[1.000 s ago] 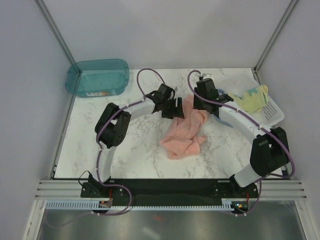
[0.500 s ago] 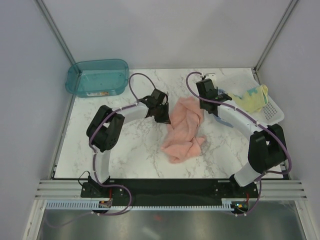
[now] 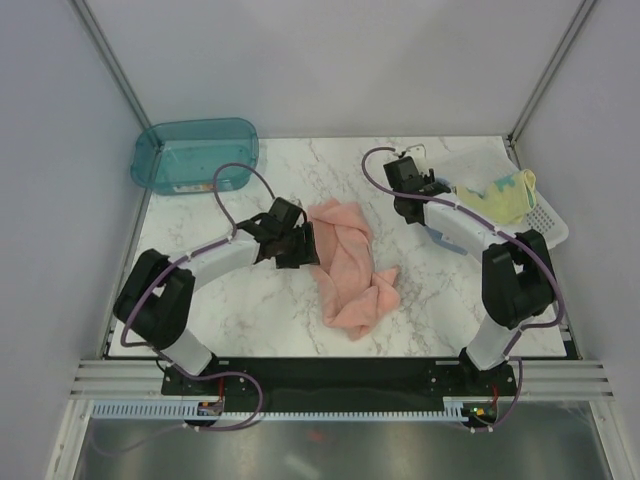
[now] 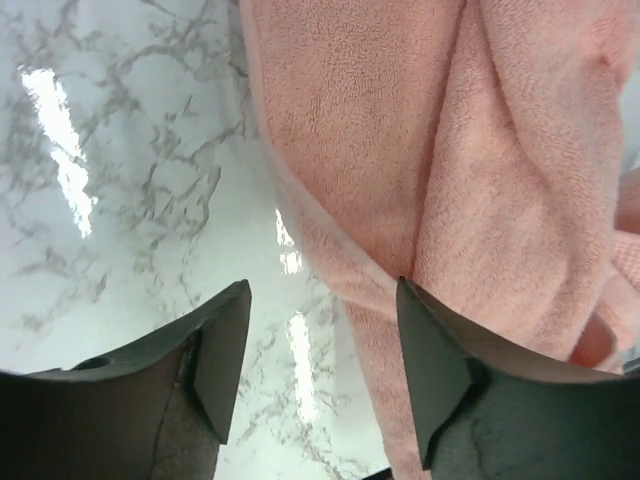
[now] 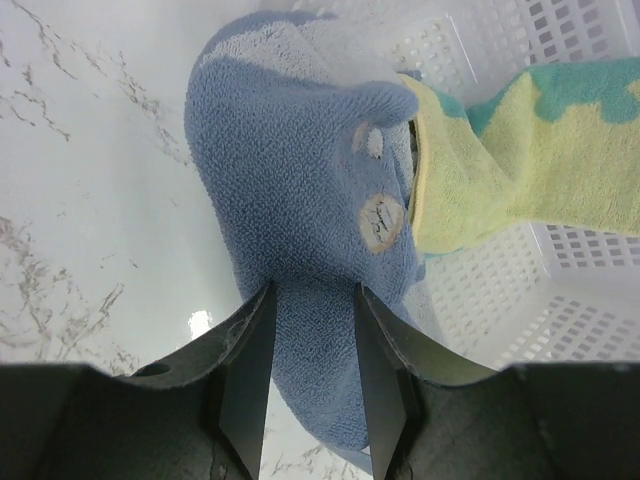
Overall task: Fold and stack the towels
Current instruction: Flatten out the crumpled towel
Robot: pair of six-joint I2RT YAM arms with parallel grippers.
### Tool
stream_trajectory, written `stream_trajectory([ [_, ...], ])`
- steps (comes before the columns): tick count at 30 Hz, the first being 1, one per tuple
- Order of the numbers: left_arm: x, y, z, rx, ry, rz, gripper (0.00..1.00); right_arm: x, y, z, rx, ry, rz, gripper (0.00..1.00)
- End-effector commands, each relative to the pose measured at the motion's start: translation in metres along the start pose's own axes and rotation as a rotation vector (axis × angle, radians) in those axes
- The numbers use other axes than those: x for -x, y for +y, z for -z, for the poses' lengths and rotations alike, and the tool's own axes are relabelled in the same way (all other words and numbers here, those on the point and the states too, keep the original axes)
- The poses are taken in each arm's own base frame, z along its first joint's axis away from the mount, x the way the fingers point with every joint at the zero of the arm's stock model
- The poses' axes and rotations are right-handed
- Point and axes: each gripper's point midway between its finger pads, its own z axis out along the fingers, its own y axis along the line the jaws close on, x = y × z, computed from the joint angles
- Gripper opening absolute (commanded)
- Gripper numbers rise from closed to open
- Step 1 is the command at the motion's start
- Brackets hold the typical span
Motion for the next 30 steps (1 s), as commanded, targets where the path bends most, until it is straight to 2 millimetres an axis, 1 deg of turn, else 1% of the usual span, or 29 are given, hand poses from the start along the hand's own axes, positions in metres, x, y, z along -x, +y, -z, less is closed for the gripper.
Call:
stream_trajectory([
  [1,0.03,-0.012,0.041,-0.025,-0.147,0.053,0.69,0.02,-0.005,-0.006,-0.055,-0.035,0.015,0.45],
  [3,0.047,-0.011,0.054,-0.007,-0.205,0.047,0.72,0.02,-0.002,-0.007,-0.043,-0.034,0.024,0.45],
  [4,0.06,-0.011,0.061,-0.007,-0.239,0.056,0.73,0.02,-0.003,-0.008,-0.046,-0.033,0.022,0.39],
  [6,0.075,-0.003,0.065,0.015,-0.271,0.06,0.73,0.019,-0.006,-0.01,-0.059,-0.03,0.02,0.28],
  [7,0.089,0.006,0.067,0.028,-0.294,0.085,0.73,0.02,-0.009,-0.01,-0.072,-0.031,0.017,0.18],
  [8,0.093,0.013,0.06,0.043,-0.28,0.093,0.73,0.019,-0.012,-0.011,-0.08,-0.026,0.021,0.11],
  [9,0.105,0.022,0.061,0.052,-0.292,0.119,0.72,0.02,-0.02,-0.011,-0.113,-0.026,0.019,0.0],
  [10,0.109,0.028,0.057,0.059,-0.286,0.129,0.72,0.02,-0.024,-0.012,-0.118,-0.024,0.015,0.0],
  [11,0.11,0.035,0.048,0.076,-0.266,0.133,0.72,0.02,-0.032,-0.011,-0.147,-0.016,0.019,0.0],
  [12,0.114,0.04,0.046,0.087,-0.267,0.137,0.72,0.02,-0.043,-0.012,-0.172,-0.011,0.007,0.0],
  [13,0.122,0.044,0.045,0.093,-0.275,0.145,0.72,0.023,-0.051,-0.009,-0.186,-0.018,-0.007,0.0],
  [14,0.124,0.047,0.043,0.102,-0.273,0.143,0.72,0.024,-0.058,-0.008,-0.196,-0.016,-0.016,0.0],
  [15,0.124,0.051,0.037,0.111,-0.262,0.148,0.72,0.024,-0.069,-0.009,-0.213,-0.009,-0.038,0.0],
  [16,0.128,0.053,0.037,0.111,-0.267,0.155,0.72,0.031,-0.076,-0.005,-0.213,-0.018,-0.062,0.0],
  [17,0.129,0.051,0.036,0.104,-0.263,0.155,0.72,0.028,-0.08,-0.002,-0.203,0.004,-0.061,0.0],
  [18,0.129,0.051,0.034,0.103,-0.259,0.155,0.71,0.03,-0.07,0.0,-0.126,0.01,-0.058,0.0],
  [19,0.13,0.05,0.034,0.1,-0.258,0.157,0.71,0.036,-0.064,0.007,-0.065,-0.005,-0.062,0.03],
  [20,0.13,0.05,0.034,0.096,-0.259,0.155,0.71,0.035,-0.057,0.012,-0.018,0.0,-0.054,0.05],
  [21,0.131,0.049,0.033,0.092,-0.265,0.154,0.71,0.037,-0.052,0.02,-0.021,-0.017,-0.042,0.05],
  [22,0.13,0.05,0.032,0.096,-0.265,0.153,0.72,0.034,-0.057,0.024,-0.062,-0.019,-0.033,0.01],
  [23,0.131,0.053,0.031,0.107,-0.27,0.154,0.72,0.031,-0.065,0.025,-0.116,-0.011,-0.034,0.0],
  [24,0.132,0.053,0.03,0.106,-0.272,0.151,0.72,0.025,-0.078,0.018,-0.159,0.01,-0.064,0.0],
  [26,0.132,0.052,0.023,0.096,-0.26,0.142,0.72,0.016,-0.094,0.005,-0.2,0.046,-0.098,0.0],
  [27,0.13,0.047,0.019,0.068,-0.241,0.135,0.72,0.012,-0.11,-0.003,-0.234,0.065,-0.131,0.0],
  [28,0.132,0.043,0.018,0.05,-0.237,0.128,0.72,0.01,-0.115,-0.01,-0.243,0.075,-0.142,0.0],
  [29,0.13,0.041,0.011,0.038,-0.214,0.125,0.72,0.009,-0.121,-0.015,-0.252,0.087,-0.155,0.0],
  [30,0.133,0.037,0.009,0.026,-0.214,0.121,0.72,0.006,-0.131,-0.02,-0.263,0.108,-0.178,0.0],
])
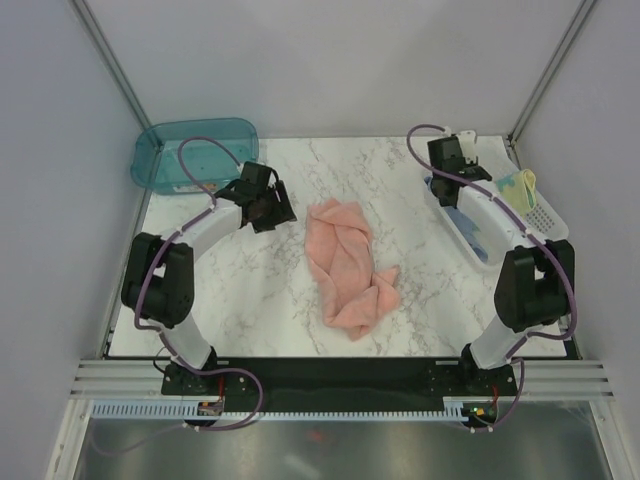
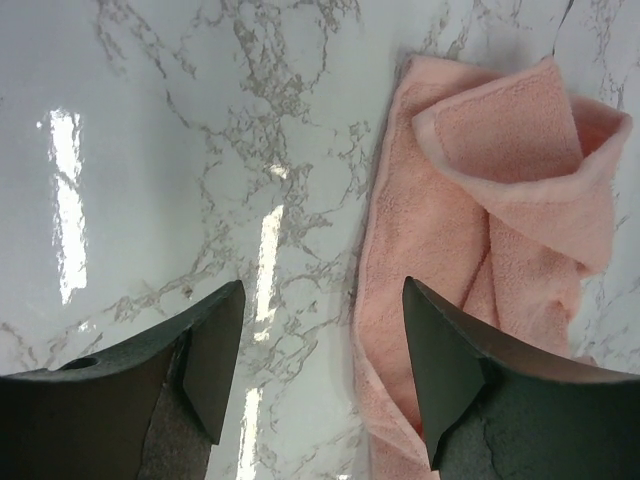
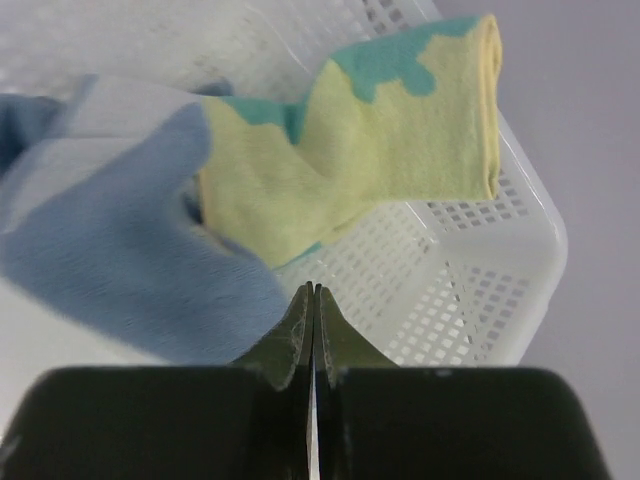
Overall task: Fold and stack the towels
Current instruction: Flatten out the crumpled towel
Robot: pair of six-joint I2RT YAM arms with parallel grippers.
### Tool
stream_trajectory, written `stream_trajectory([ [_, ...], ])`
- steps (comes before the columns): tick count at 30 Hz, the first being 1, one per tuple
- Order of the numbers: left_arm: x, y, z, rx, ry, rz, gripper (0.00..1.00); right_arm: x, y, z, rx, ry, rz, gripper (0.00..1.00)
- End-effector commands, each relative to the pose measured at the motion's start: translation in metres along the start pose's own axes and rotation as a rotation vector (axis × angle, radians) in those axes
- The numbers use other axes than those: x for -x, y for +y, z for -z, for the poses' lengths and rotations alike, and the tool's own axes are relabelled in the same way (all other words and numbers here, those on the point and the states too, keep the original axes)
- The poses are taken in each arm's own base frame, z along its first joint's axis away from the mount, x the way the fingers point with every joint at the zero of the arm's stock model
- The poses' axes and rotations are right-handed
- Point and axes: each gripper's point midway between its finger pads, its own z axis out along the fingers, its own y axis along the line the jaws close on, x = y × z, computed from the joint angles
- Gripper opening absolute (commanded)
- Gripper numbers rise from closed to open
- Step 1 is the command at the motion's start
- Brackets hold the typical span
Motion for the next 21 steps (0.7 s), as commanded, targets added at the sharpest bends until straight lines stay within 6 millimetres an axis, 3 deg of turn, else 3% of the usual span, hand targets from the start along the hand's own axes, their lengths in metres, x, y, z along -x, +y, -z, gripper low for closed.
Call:
stream_trajectory([
  [1,0.018,-0.023,-0.007,-0.082,-0.02,-0.052,0.72,0.007,-0.031,-0.017,-0.051,0.043,-0.088,0.0],
  [2,0.016,-0.022,-0.014,-0.08,-0.007,-0.063,0.72,0.012,-0.023,-0.013,0.01,0.039,-0.089,0.0],
  [4,0.026,-0.026,-0.017,-0.076,-0.026,-0.076,0.73,0.031,-0.005,0.009,0.155,-0.016,-0.106,0.2],
  [6,0.033,-0.027,-0.024,-0.066,-0.039,-0.099,0.73,0.047,0.033,0.043,0.359,-0.072,-0.099,0.35],
  [8,0.04,-0.036,-0.029,-0.105,-0.05,-0.136,0.73,0.06,0.064,0.07,0.527,-0.114,-0.091,0.38],
  [9,0.042,-0.04,-0.038,-0.121,-0.045,-0.151,0.72,0.061,0.094,0.095,0.69,-0.129,-0.07,0.39],
  [10,0.045,-0.045,-0.041,-0.138,-0.045,-0.17,0.72,0.067,0.11,0.104,0.768,-0.168,-0.07,0.4],
  [11,0.048,-0.052,-0.048,-0.161,-0.037,-0.177,0.7,0.059,0.138,0.117,0.915,-0.16,-0.032,0.4],
  [12,0.052,-0.056,-0.046,-0.179,-0.043,-0.186,0.68,0.064,0.144,0.125,0.962,-0.193,-0.021,0.4],
  [15,0.049,-0.06,-0.052,-0.202,-0.02,-0.186,0.68,0.052,0.183,0.118,1.055,-0.188,0.074,0.42],
  [18,0.046,-0.062,-0.053,-0.212,-0.005,-0.169,0.68,0.042,0.222,0.086,1.042,-0.064,0.059,0.45],
  [21,0.045,-0.052,-0.052,-0.157,-0.013,-0.135,0.68,0.033,0.253,0.087,1.141,-0.013,0.069,0.5],
])
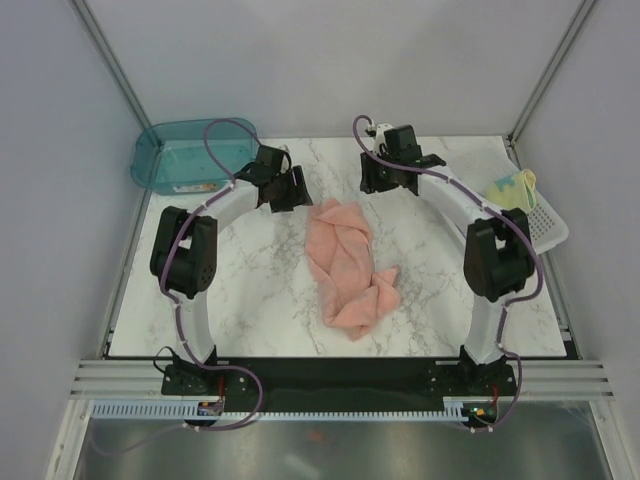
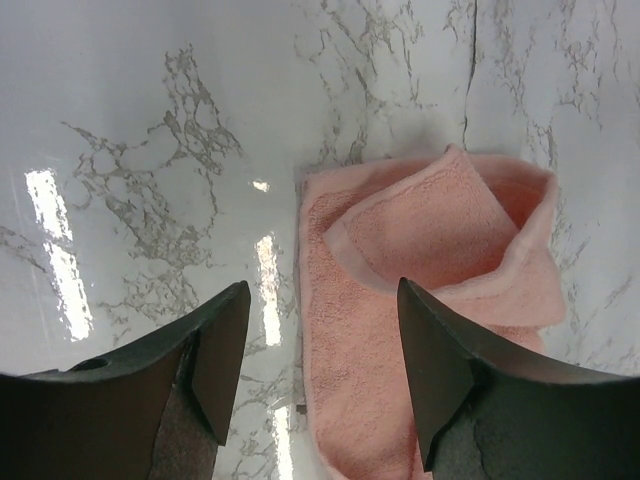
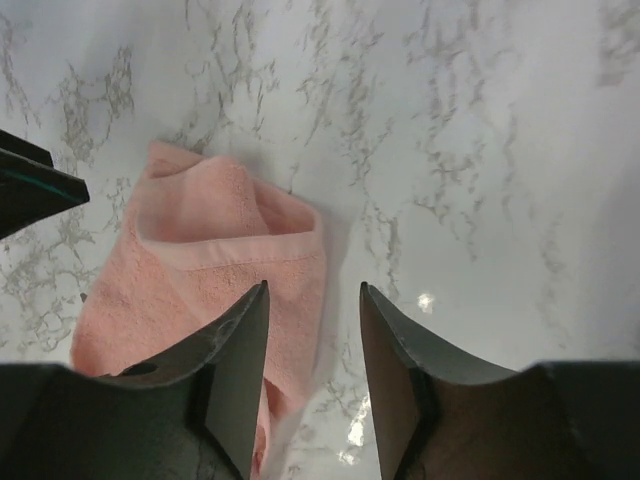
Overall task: Fold and stack the towels
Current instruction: Flatten out the crumpled towel
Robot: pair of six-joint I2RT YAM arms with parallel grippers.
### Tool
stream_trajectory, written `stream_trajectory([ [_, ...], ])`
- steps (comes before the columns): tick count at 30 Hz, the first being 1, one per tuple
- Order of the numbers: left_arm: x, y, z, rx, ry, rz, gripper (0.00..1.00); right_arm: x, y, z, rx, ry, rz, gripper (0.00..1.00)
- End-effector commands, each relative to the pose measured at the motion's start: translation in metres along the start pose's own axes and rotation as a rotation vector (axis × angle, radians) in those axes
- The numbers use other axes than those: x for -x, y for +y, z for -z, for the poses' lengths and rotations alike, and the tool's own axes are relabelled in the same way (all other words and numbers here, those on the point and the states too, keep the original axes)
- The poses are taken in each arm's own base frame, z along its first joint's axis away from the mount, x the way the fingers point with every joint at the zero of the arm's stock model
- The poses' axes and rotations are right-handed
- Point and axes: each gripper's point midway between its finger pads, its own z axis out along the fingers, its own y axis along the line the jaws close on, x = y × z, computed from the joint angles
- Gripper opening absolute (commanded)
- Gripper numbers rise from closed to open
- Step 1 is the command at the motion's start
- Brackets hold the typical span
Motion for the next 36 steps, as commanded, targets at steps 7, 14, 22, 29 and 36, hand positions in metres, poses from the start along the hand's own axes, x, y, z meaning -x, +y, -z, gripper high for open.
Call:
stream_trajectory([
  [7,0.003,0.007,0.021,0.045,-0.062,0.068,0.68,-0.034,0.052,-0.066,0.255,0.107,0.163,0.61],
  [14,-0.007,0.015,0.022,0.058,-0.064,0.081,0.69,-0.051,0.039,-0.084,0.199,0.157,0.132,0.2],
  [22,0.003,0.018,0.006,0.041,-0.058,0.067,0.68,-0.049,0.012,-0.025,0.096,0.115,-0.039,0.01],
  [29,0.015,0.001,-0.016,-0.035,-0.018,0.032,0.66,-0.055,-0.016,-0.017,-0.027,0.094,-0.091,0.4],
  [36,0.013,0.024,0.027,-0.003,-0.05,0.239,0.65,0.0,0.043,-0.001,-0.047,-0.048,0.317,0.52],
])
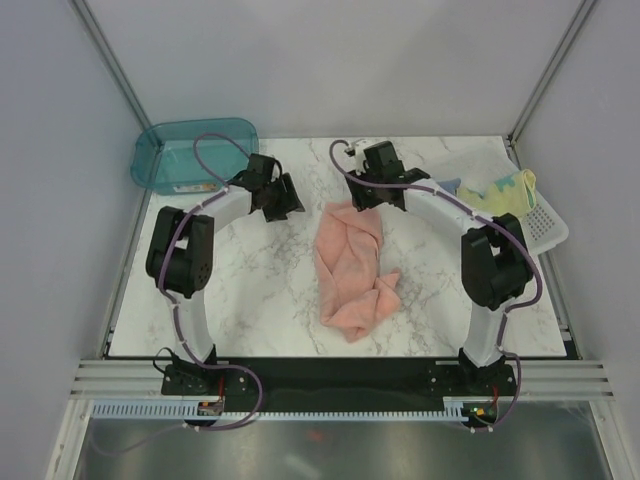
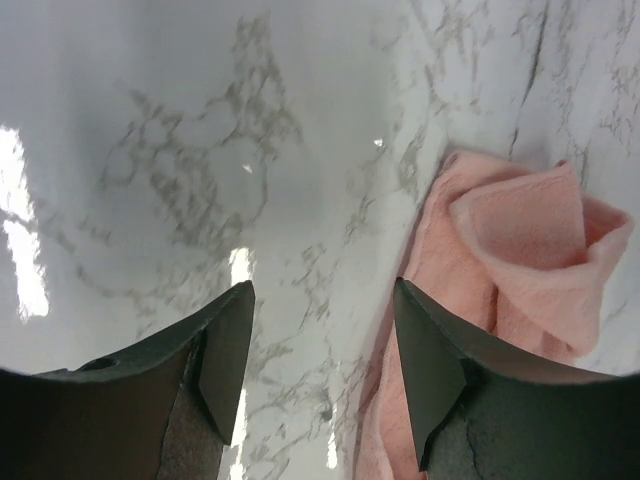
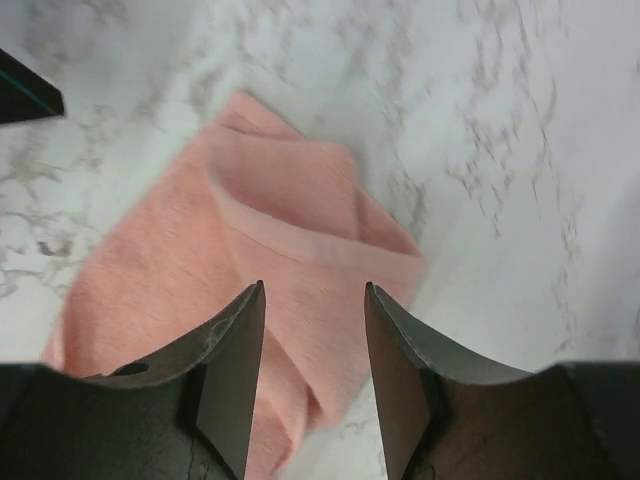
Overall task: Fold and stack the towels
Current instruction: Flatten out the crumpled towel
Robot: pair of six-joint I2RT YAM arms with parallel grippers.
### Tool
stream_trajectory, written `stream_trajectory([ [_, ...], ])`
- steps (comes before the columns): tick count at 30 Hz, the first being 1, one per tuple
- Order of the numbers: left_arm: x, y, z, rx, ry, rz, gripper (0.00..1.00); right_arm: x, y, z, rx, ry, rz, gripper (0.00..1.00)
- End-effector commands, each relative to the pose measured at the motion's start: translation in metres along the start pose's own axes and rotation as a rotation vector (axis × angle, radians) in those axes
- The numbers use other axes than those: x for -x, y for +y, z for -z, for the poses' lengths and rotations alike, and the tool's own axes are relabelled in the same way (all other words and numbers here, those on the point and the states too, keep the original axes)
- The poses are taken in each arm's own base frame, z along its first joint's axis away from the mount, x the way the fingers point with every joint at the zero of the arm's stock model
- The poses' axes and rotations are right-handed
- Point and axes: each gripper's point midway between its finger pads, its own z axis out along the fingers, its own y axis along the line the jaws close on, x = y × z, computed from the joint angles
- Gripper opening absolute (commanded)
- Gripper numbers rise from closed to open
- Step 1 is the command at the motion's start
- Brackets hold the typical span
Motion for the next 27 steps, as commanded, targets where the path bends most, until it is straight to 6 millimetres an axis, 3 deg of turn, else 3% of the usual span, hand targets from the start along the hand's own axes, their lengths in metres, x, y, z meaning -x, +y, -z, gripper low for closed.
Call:
stream_trajectory([
  [1,0.012,0.002,0.047,-0.051,-0.048,0.154,0.66,0.053,0.038,0.016,-0.003,-0.142,0.24,0.53],
  [2,0.001,0.01,0.049,-0.049,-0.049,0.171,0.66,0.046,0.047,0.003,0.01,-0.114,0.3,0.52],
  [3,0.007,0.002,0.07,-0.077,-0.091,0.177,0.66,0.052,0.051,0.001,0.009,-0.117,0.324,0.52],
  [4,0.005,0.001,0.077,-0.085,-0.104,0.185,0.66,0.052,0.054,-0.003,0.009,-0.111,0.345,0.52],
  [5,-0.009,0.008,0.08,-0.075,-0.093,0.199,0.66,0.053,0.06,-0.007,0.013,-0.109,0.38,0.52],
  [10,-0.02,0.003,0.119,-0.14,-0.162,0.24,0.67,0.058,0.07,-0.03,0.007,-0.1,0.465,0.51],
  [11,-0.028,0.008,0.119,-0.129,-0.154,0.244,0.67,0.052,0.072,-0.038,0.013,-0.083,0.479,0.51],
  [17,-0.025,0.01,0.132,-0.124,-0.197,0.235,0.68,0.026,0.08,-0.065,0.047,-0.006,0.556,0.49],
  [25,-0.022,0.015,0.124,-0.097,-0.208,0.239,0.68,0.015,0.086,-0.07,0.091,0.012,0.55,0.41],
  [27,-0.02,0.017,0.119,-0.086,-0.213,0.234,0.68,0.016,0.086,-0.068,0.087,0.008,0.544,0.16],
])
